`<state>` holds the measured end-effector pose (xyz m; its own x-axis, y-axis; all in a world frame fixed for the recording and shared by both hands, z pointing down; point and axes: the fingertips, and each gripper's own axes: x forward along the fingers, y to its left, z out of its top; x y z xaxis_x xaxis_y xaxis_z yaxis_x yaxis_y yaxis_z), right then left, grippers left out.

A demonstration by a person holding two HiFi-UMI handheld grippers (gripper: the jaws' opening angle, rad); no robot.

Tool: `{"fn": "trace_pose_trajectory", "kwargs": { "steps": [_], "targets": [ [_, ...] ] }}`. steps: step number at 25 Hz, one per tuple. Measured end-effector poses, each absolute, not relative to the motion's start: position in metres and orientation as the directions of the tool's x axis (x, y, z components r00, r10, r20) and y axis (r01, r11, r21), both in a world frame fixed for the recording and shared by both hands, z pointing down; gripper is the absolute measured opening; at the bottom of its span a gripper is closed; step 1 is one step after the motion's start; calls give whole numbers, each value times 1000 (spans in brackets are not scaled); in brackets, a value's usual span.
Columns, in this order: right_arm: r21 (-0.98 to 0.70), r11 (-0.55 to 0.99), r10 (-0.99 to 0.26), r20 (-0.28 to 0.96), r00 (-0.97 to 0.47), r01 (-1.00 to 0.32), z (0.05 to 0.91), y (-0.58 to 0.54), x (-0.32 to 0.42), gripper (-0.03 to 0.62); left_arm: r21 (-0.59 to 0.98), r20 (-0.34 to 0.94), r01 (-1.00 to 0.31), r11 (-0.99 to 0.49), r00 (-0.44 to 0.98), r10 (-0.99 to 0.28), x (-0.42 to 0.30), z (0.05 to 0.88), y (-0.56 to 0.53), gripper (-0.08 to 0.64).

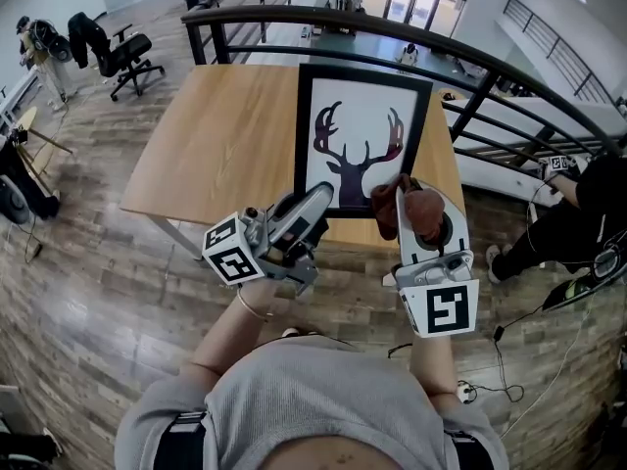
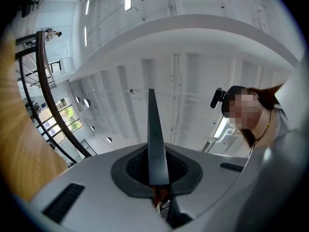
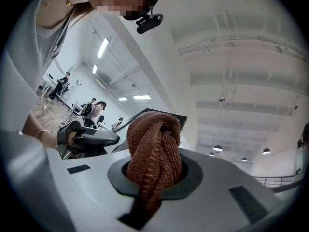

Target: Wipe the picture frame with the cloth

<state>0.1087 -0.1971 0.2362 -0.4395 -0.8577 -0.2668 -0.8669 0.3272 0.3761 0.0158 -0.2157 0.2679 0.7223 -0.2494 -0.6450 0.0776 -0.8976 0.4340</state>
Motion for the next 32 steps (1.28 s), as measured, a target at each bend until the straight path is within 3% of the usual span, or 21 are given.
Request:
{"fn": "trace_pose_trajectory", "kwargs": {
  "steps": [32],
  "targets": [
    [309,407,-868,-161,-469,-860,288,-190,97,46,490,-618,52,-870,725,-305,11,284,-227,20]
  ]
}}
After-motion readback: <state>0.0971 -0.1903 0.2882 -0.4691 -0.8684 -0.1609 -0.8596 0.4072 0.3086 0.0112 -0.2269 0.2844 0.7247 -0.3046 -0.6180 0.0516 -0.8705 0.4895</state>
